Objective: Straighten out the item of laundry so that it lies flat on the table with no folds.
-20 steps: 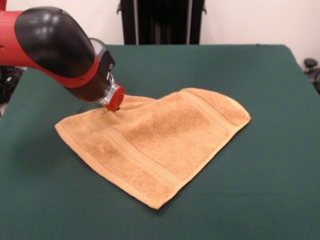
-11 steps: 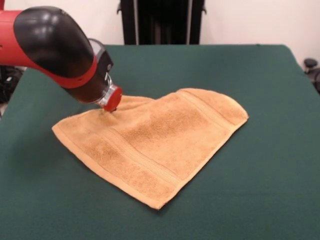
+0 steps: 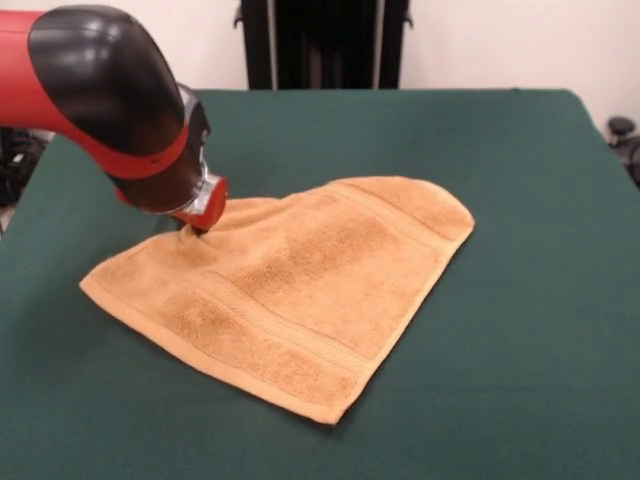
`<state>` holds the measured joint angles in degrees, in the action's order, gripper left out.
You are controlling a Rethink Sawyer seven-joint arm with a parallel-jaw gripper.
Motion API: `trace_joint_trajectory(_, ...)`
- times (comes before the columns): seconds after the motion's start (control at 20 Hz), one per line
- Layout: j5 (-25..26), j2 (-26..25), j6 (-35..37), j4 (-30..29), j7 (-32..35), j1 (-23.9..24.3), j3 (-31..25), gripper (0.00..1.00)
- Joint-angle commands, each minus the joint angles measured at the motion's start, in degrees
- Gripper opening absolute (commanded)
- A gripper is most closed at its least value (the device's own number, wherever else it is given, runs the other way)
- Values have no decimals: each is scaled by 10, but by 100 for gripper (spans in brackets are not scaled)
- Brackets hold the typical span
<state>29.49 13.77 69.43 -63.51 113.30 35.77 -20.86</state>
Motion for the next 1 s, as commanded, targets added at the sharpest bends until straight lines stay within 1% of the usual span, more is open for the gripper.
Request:
trace_joint_trajectory(0.05,-8,-65,-39,15,-77,17,-23,0)
trace_joint_trajectory(0.1,-13,-62,-39,2,-78,22,-22,0)
trace_joint_trajectory(0.15,-20,-59,-44,-23,-81,34,-21,0)
trace_joint_trajectory(0.3,-21,-44,-71,-83,-94,61,-12,0)
trace_joint_trajectory(0.35,-14,-31,-85,-105,-98,68,-6,0)
trace_joint_trajectory(0.4,-8,-24,-96,-113,-102,71,-3,0)
trace_joint_trajectory(0.45,7,-13,-122,-120,-99,72,4,0)
trace_joint_trajectory(0.5,18,-10,-142,-119,-99,72,7,0)
trace_joint_trajectory(0.55,34,-17,-183,-107,-82,69,11,0)
trace_joint_trajectory(0.6,43,-30,-210,-92,-86,72,6,0)
trace_joint_trajectory(0.65,48,-64,-243,-62,-99,79,-7,0)
trace_joint_trajectory(0.75,59,-99,-313,-44,-136,102,-33,0)
trace_joint_trajectory(0.8,63,-106,-325,-40,-142,107,-37,0)
trace_joint_trajectory(0.85,64,-114,-316,-31,-150,110,-39,0)
trace_joint_trajectory(0.95,82,-108,-339,-36,-141,108,-38,0)
trace_joint_trajectory(1.0,85,-105,-334,-37,-135,105,-36,0)
